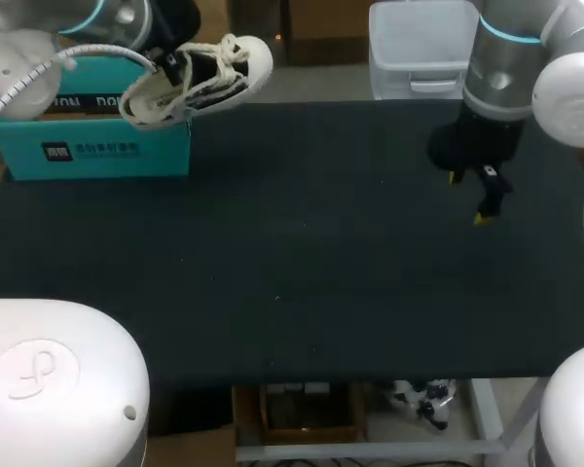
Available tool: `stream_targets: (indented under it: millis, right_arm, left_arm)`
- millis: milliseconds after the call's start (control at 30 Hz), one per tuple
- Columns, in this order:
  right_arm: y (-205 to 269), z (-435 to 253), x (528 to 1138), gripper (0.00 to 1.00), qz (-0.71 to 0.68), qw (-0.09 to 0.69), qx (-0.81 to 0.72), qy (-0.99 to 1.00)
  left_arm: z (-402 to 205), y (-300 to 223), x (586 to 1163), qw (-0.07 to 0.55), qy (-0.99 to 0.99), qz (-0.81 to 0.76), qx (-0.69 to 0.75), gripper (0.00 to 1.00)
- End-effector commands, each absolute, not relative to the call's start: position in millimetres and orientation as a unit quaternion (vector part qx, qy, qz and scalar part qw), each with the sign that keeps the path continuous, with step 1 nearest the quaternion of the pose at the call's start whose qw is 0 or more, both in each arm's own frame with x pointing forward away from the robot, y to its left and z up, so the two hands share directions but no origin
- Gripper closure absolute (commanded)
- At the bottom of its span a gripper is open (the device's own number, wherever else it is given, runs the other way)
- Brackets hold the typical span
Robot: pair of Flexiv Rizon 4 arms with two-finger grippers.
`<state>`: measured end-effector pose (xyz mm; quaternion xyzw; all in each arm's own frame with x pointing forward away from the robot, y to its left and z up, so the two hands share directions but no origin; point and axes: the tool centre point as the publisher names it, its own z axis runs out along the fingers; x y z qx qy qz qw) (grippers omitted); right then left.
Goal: Open the shoe tongue, take the insole out of the shoe, put the insole back into the shoe, and pack the shoe into the shoebox
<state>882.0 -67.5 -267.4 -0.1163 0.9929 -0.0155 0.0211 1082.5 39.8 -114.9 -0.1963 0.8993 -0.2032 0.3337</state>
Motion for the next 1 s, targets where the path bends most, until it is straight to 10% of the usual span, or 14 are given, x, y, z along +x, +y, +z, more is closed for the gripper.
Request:
stream_targets:
  millis: [33,1000]
  right_arm:
    - [-68,-267,881,0.00,-0.015,0.022,-0.116,0.993]
    - [-68,-267,881,0.00,-0.015,0.022,-0.116,0.993]
  left_arm:
    - [-96,81,1133,0.311,0.904,-0.221,-0.194,1.00]
    - [-179,208,1208,0.315,0.913,-0.167,-0.199,1.00]
